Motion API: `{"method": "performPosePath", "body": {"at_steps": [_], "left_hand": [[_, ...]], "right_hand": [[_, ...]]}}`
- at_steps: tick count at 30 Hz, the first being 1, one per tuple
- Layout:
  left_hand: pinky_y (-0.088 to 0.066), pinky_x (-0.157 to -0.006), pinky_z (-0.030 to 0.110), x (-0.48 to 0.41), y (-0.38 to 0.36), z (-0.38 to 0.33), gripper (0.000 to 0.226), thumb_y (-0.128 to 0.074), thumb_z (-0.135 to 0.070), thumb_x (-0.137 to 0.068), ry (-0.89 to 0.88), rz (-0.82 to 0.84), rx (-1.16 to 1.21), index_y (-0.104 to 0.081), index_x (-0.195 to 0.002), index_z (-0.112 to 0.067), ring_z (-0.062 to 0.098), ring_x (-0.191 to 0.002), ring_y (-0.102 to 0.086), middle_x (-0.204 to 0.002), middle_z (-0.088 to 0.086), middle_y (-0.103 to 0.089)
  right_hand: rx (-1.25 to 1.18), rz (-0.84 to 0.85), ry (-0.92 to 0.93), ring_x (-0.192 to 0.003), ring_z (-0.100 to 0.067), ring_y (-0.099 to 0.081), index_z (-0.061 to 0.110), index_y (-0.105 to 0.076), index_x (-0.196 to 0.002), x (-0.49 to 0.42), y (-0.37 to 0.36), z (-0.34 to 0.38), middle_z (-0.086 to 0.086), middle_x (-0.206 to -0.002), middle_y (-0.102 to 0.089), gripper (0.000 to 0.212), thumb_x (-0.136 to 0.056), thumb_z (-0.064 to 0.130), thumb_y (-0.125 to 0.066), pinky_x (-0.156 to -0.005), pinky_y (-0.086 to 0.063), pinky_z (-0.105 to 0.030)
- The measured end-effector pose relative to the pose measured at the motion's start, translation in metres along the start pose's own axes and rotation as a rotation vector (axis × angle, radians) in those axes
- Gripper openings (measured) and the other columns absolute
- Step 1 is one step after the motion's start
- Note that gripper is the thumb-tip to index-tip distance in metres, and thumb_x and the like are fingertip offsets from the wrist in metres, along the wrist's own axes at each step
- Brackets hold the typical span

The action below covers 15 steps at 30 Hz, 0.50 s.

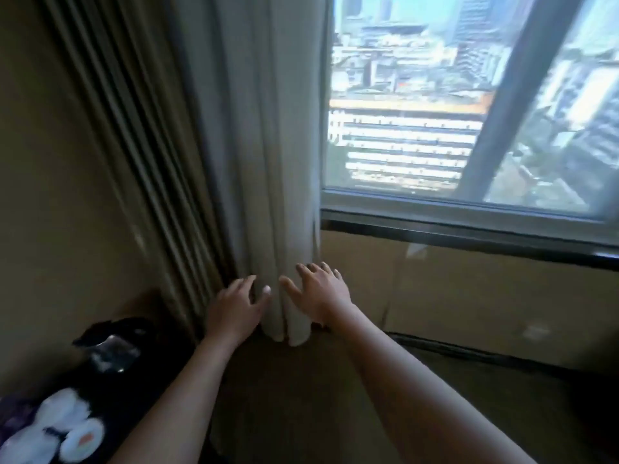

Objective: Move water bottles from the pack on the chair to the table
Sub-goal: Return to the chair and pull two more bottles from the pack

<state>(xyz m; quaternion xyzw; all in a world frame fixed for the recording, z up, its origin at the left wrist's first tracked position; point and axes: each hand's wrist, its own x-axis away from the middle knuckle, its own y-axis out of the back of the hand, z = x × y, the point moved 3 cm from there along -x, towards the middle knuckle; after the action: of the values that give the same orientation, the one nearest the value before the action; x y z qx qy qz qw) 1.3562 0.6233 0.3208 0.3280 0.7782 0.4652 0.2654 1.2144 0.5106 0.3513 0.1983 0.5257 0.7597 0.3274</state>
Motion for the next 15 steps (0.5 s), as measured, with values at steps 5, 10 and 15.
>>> {"method": "performPosePath", "body": {"at_steps": [5,10,15], "left_hand": [[-0.038,-0.099,0.043,0.056,-0.059,-0.166,0.059,-0.036,-0.062,-0.09,-0.284,0.153,0.078,-0.051,-0.134,-0.025,0.026,-0.124,-0.05,-0.14,0.002,-0.053],[-0.043,-0.094,0.042,0.151,-0.119,-0.329,0.056,-0.041,-0.06,-0.088,-0.58,0.318,0.085,-0.051,-0.132,-0.027,0.026,-0.121,-0.054,-0.138,0.0,-0.055],[-0.043,-0.096,0.041,0.248,-0.19,-0.47,0.056,-0.045,-0.055,-0.089,-0.74,0.435,0.106,-0.047,-0.138,-0.029,0.026,-0.124,-0.052,-0.142,0.0,-0.051]], "right_hand": [[0.038,-0.18,-0.283,-0.105,-0.033,-0.059,0.018,-0.06,-0.119,0.121,0.059,-0.117,-0.014,-0.116,-0.065,0.063,-0.088,0.064,-0.03,-0.084,-0.049,-0.043],[0.059,-0.294,-0.577,-0.104,-0.034,-0.059,0.016,-0.061,-0.113,0.262,0.115,-0.247,-0.015,-0.111,-0.065,0.061,-0.088,0.062,-0.032,-0.084,-0.046,-0.043],[0.008,-0.326,-0.832,-0.11,-0.034,-0.057,0.018,-0.058,-0.12,0.387,0.154,-0.378,-0.014,-0.12,-0.062,0.061,-0.087,0.063,-0.033,-0.091,-0.044,-0.043]]}}
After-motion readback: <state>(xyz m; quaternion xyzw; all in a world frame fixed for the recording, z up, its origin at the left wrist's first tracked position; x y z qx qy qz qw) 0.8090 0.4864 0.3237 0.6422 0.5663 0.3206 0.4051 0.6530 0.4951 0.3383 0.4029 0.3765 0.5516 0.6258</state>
